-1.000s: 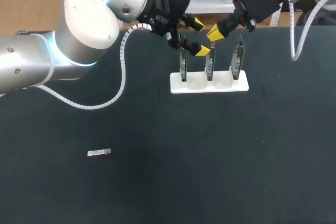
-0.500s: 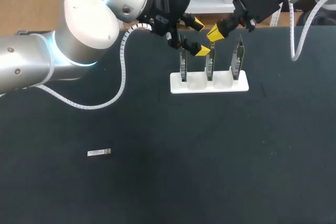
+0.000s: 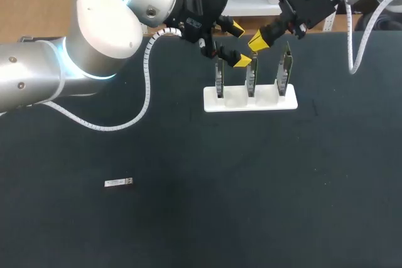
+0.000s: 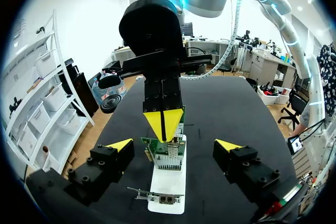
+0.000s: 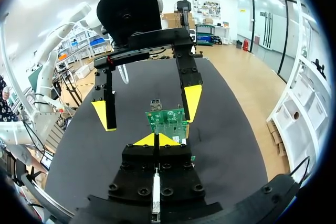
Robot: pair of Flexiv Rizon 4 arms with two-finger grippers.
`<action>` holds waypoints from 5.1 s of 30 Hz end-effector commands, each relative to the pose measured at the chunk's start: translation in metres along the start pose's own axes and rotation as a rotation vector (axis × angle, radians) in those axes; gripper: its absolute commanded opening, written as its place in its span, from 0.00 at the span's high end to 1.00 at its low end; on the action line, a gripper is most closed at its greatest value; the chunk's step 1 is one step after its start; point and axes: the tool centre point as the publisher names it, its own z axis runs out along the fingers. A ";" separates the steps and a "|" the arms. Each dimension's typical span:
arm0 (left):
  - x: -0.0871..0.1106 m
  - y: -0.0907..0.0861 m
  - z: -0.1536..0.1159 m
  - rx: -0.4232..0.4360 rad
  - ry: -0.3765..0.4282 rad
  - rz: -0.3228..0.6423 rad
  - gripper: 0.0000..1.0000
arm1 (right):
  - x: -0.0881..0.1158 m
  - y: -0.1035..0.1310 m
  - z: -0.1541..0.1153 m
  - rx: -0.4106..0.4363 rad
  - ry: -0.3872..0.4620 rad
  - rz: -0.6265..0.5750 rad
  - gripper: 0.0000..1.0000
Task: Pick up the optical module with the left hand, and insert it into the network port with the right hand.
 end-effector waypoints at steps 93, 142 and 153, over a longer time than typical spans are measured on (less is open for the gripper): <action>-0.001 0.002 0.001 0.003 0.005 -0.001 0.00 | 0.059 0.010 -0.109 0.074 -0.104 -0.048 1.00; -0.001 0.002 0.001 0.003 0.005 -0.001 0.00 | 0.056 0.003 -0.110 0.117 -0.107 -0.040 0.00; -0.016 0.001 -0.016 -0.009 -0.041 0.031 0.00 | 0.056 0.003 -0.110 0.117 -0.107 -0.040 0.00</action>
